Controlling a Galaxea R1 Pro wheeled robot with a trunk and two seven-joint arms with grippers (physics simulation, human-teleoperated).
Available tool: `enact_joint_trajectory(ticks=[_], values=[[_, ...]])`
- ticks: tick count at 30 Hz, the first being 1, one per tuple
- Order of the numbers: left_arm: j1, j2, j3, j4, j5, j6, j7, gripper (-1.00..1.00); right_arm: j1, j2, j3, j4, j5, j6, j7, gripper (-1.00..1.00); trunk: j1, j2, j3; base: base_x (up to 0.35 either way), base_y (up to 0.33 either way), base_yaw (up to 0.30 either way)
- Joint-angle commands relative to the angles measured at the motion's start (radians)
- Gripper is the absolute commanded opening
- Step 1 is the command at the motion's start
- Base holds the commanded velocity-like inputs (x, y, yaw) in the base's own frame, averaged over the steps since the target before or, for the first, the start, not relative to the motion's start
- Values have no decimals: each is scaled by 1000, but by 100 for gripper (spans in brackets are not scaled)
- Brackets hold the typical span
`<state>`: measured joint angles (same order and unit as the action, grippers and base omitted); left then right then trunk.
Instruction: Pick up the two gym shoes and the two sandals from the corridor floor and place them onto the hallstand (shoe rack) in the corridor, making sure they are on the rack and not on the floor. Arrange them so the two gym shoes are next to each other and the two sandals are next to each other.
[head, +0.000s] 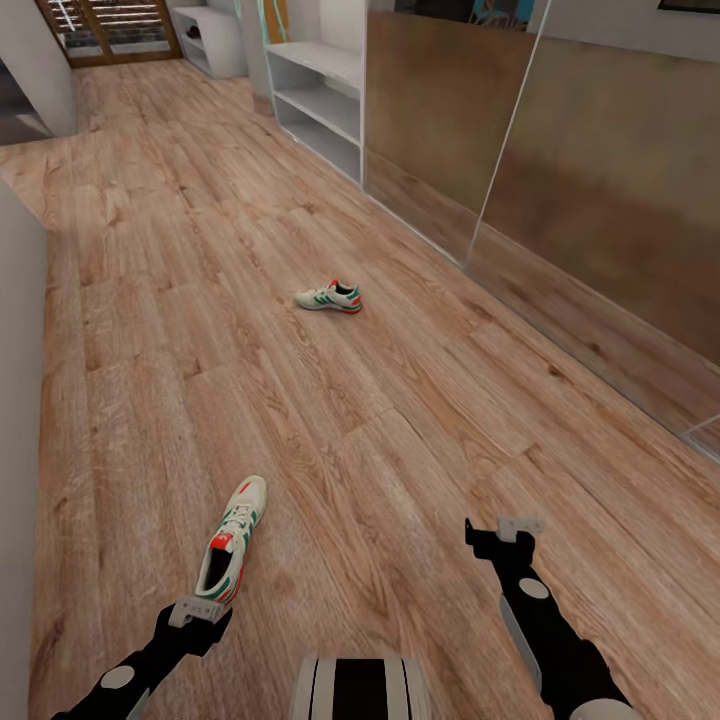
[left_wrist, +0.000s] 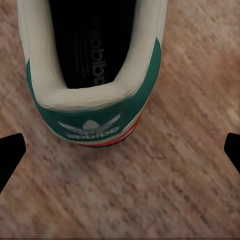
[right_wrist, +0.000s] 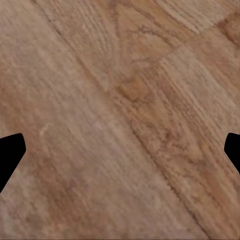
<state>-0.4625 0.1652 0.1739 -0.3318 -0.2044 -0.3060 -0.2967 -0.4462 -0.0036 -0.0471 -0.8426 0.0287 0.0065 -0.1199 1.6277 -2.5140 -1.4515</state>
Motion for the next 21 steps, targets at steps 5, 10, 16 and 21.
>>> enact_joint_trajectory(ticks=[5,10,16,21], values=[[0,-1,9,0,-12,-5,-4,100,0,-4,0,-62,4,2,-3,100,0,0,-1,0,0,0],[0,-1,9,0,-11,-5,-3,100,0,-7,1,-177,8,9,-2,100,0,0,-1,0,0,0],[-1,-1,10,0,-9,-5,-1,100,0,-7,2,-215,9,47,-1,100,0,0,-1,0,0,0],[-1,-1,10,0,-8,-5,-1,100,0,-7,3,-217,9,54,-1,100,0,0,-1,0,0,0]])
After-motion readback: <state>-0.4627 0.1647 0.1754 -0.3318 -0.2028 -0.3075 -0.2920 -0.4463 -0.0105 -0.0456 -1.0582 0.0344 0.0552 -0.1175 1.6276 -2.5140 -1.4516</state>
